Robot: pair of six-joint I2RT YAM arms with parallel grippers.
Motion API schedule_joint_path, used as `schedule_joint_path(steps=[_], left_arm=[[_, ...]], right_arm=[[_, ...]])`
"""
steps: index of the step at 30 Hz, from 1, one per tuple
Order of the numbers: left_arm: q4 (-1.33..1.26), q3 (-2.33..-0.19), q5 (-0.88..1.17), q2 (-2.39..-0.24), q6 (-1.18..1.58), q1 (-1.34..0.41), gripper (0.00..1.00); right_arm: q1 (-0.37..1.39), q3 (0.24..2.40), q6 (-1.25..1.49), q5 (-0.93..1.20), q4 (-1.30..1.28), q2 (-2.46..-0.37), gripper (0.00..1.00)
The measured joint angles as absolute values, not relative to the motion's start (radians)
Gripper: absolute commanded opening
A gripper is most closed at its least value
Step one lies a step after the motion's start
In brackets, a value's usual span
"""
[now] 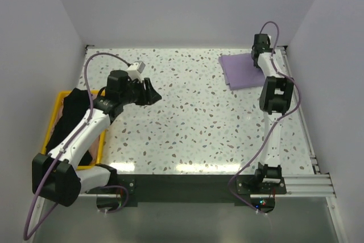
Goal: Fold and stack the t-shirts
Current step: Neatly place the folded tshirt to the corner
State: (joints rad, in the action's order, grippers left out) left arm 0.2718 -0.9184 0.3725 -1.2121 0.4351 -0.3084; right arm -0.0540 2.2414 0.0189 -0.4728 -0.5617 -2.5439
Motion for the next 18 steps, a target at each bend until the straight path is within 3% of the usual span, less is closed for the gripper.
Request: schedule_joint_path(steps=[18], left_arm=[[0.282, -0.886, 0.371, -1.216, 0.373, -0.308, 0.52]], right_arm=[[-0.124, 2.369, -0.137, -0.559, -0.382, -2.615, 0.00]])
